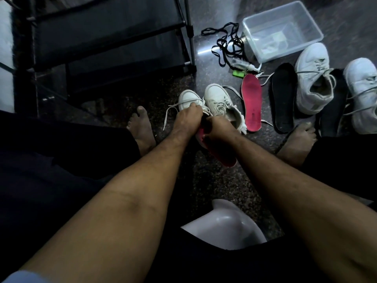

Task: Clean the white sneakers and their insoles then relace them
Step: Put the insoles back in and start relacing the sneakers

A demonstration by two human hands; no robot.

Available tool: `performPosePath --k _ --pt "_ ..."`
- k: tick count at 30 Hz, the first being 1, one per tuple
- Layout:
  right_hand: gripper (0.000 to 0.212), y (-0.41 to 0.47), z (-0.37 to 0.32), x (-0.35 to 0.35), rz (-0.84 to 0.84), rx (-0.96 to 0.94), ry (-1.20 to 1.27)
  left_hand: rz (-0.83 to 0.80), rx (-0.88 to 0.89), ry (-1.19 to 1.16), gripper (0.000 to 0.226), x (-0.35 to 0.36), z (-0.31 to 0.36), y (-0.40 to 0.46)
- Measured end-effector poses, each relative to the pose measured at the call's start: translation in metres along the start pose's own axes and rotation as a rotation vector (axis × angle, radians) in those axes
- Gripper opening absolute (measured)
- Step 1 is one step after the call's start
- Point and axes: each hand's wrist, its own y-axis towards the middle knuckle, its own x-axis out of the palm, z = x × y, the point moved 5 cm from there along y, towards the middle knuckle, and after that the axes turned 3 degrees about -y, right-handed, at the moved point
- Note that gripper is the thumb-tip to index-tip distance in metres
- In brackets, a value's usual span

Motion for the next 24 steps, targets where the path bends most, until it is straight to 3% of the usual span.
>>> performPosePath --k 4,8,12,14,16,20,24 --pt "0.021 0.0 -0.005 0.003 0.096 -0.052 -0.013 -0.031 -0.005 -0.028 0.026 -0.004 -0.003 0.004" --pt "0.031 0.003 -0.005 0.002 0.078 -0.029 -0.014 -0.029 -0.043 -0.047 0.028 -0.006 0.001 0.004" --pt "0.045 -0.006 0.014 -0.014 0.23 0.16 0.035 -0.004 -0.092 -0.102 0.029 -0.009 0.007 0.004" --pt "0.057 -0.005 0.029 -0.014 0.142 0.258 0.003 -0.001 -0.127 -0.158 0.027 -0.01 0.005 0.006" --pt "0.048 -0.004 0.041 -0.013 0.041 0.301 0.006 0.008 -0.159 -0.248 0.024 -0.01 0.0 0.007" --pt "0.034 -0.003 0.047 -0.01 0.054 0.317 0.039 0.0 -0.207 -0.42 0.022 -0.006 -0.01 0.008" --pt "0.03 -0.001 0.032 -0.006 0.071 0.28 0.025 0.01 -0.209 -0.383 0.025 -0.007 -0.008 0.005"
